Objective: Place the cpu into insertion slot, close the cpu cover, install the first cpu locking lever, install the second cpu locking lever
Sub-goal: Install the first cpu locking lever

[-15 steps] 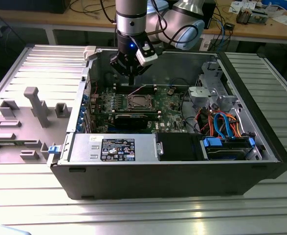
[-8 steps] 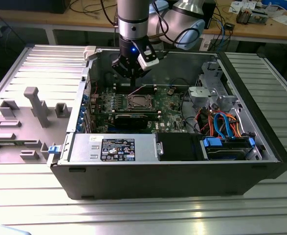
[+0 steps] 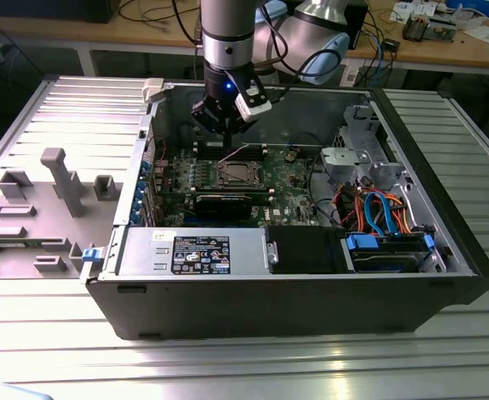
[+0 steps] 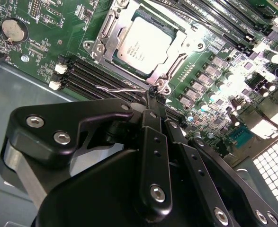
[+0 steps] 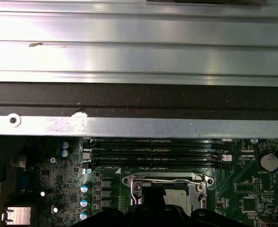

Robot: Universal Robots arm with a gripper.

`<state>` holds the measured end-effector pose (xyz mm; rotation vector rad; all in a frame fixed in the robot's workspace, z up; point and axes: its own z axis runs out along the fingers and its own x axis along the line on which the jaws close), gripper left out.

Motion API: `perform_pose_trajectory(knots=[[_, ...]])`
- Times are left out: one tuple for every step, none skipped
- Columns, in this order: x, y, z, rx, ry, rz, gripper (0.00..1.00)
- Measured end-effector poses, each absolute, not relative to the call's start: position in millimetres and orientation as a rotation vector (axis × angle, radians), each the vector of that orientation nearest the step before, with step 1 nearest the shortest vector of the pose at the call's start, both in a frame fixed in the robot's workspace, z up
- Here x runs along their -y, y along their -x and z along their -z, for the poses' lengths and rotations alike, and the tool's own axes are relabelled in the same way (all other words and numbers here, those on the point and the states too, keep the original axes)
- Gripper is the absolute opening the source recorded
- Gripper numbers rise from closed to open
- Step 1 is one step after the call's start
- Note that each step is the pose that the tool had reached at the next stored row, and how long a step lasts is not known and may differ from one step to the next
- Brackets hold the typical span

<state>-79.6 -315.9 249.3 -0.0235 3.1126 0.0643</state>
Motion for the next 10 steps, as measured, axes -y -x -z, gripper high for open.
perform_pose_trajectory(knots=[[315.9,79.5,-249.3,-3.113,0.024,-0.064,0.11],[315.9,79.5,-249.3,-3.113,0.024,-0.064,0.11],[315.9,79.5,-249.3,-3.113,0.024,-0.064,0.11],[315.9,79.5,-249.3,-3.113,0.024,-0.064,0.11],[315.9,79.5,-249.3,-3.113,0.024,-0.064,0.11],[315.9,79.4,-249.3,-3.113,0.023,-0.064,0.11],[315.9,79.2,-249.2,-3.113,0.024,-0.064,0.11],[315.8,78.7,-248.9,-3.112,0.024,-0.065,0.11],[315.8,77.9,-248.4,-3.113,0.023,-0.065,0.11],[315.9,76.6,-247.7,-3.113,0.023,-0.064,0.11]])
